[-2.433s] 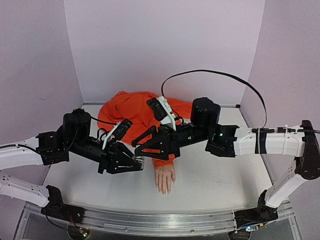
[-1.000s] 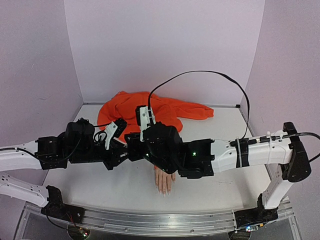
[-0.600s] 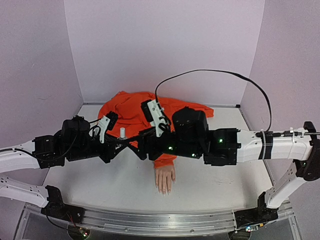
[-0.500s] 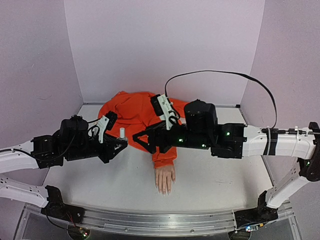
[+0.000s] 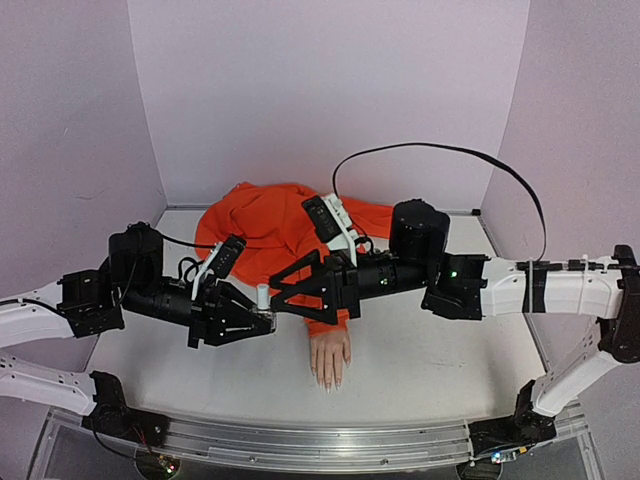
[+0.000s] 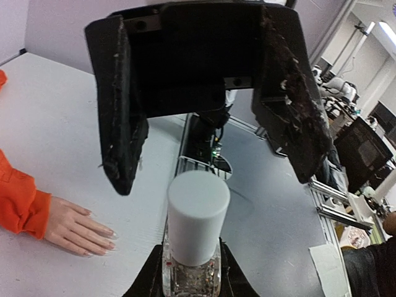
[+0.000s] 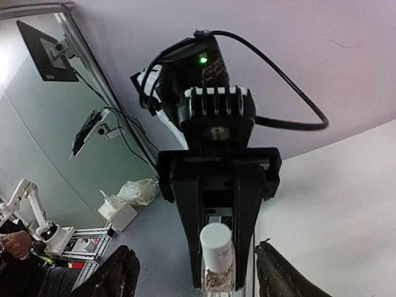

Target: Paint the nails

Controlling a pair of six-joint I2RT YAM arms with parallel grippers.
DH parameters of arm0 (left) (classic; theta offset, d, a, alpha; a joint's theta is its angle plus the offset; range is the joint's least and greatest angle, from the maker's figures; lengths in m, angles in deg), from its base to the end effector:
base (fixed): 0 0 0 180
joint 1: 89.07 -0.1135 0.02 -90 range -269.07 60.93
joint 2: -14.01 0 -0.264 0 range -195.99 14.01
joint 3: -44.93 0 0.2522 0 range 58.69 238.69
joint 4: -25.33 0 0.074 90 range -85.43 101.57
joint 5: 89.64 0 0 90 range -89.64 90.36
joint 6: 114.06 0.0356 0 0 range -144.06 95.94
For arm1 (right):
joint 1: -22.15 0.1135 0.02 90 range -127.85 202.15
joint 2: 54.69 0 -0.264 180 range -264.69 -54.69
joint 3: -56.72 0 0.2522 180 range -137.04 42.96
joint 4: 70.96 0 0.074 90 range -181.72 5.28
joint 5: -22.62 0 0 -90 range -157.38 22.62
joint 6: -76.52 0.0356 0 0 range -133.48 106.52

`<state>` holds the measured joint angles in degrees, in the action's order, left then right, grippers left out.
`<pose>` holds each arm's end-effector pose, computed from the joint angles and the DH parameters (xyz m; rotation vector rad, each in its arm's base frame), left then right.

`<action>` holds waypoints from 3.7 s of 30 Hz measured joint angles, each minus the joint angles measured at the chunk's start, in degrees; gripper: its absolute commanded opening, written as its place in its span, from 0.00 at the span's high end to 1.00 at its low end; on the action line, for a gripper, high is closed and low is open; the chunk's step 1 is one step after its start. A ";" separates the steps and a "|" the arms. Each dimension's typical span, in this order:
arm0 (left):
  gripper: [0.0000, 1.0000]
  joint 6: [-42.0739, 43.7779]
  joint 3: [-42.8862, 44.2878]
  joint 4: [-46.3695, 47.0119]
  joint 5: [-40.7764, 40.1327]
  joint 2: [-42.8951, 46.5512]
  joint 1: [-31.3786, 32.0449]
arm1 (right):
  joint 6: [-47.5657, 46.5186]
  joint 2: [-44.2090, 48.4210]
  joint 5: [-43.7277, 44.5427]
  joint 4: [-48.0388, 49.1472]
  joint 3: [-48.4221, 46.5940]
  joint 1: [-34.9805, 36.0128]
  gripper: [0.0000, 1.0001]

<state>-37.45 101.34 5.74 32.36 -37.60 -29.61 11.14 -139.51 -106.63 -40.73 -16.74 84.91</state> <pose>0.0895 -0.1888 0.3149 1.1772 1.6510 -1.3623 0.1354 0.3122 0.3596 -1.0963 1.0745 1.6813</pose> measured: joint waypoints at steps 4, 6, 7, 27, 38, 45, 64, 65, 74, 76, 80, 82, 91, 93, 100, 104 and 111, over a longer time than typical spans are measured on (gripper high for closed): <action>1.00 -0.17 0.39 1.46 5.44 -2.25 0.11 | 2.01 -2.67 -4.26 4.48 -0.66 0.02 0.48; 1.00 -0.17 0.42 1.53 7.06 -3.13 0.11 | 2.80 -4.39 -5.84 5.55 -1.33 0.02 0.57; 1.00 -0.17 0.42 1.66 7.61 -3.39 0.11 | 3.04 -4.96 -6.36 5.77 -1.49 0.02 0.63; 1.00 0.11 -0.24 2.08 1.60 -0.96 0.85 | 4.46 -7.78 -8.02 9.88 -2.82 -0.09 1.00; 1.00 2.89 -2.05 -3.56 -31.19 2.23 1.97 | -0.94 -11.41 48.11 -11.28 -13.88 11.23 1.00; 1.00 4.02 -2.69 -4.61 -34.03 2.16 2.71 | 3.06 -14.12 62.12 -15.17 -17.25 15.23 1.00; 1.00 2.45 -3.69 -3.10 -19.45 2.89 0.35 | -5.31 -1.49 20.15 -16.83 -6.29 4.22 0.23; 1.00 2.51 -3.32 -2.99 -16.70 2.64 0.35 | -5.57 -1.11 18.29 -16.44 -6.08 3.85 0.25; 1.00 2.82 0.70 0.44 7.78 -0.24 0.46 | -5.51 -1.44 1.77 -9.46 -6.01 3.67 0.47; 1.00 2.82 1.09 0.94 10.47 -0.83 0.61 | -4.61 -2.21 -0.72 -7.41 -6.08 3.69 0.51; 1.00 2.80 1.18 1.46 13.27 -1.81 0.81 | -2.43 -4.33 -4.74 -4.11 -6.69 3.69 0.62; 1.00 2.78 1.18 1.46 14.03 -2.21 0.94 | -1.42 -5.27 -6.12 -2.97 -6.88 3.69 0.69; 1.00 2.84 1.18 1.95 15.78 -2.47 0.98 | 0.55 -6.88 -9.40 -0.39 -7.50 3.76 0.91; 1.00 2.86 1.18 1.95 15.54 -2.45 0.98 | 0.61 -7.06 -9.68 -0.17 -7.54 3.76 0.93; 1.00 3.08 0.00 1.27 3.52 0.72 1.64 | 0.50 -7.72 -5.99 1.03 -7.54 2.97 1.00; 1.00 2.86 -1.20 -1.44 -12.74 2.54 2.32 | -0.50 -9.07 4.50 -0.46 -7.61 2.25 1.00; 1.00 2.99 -1.36 -5.07 -33.99 -1.38 3.32 | 5.75 -13.40 55.98 -16.31 -15.34 12.63 1.00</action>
<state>-34.46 99.99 0.67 -1.62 -38.98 -26.29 16.89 -152.91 -50.65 -57.03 -32.08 97.55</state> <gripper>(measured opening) 0.215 0.165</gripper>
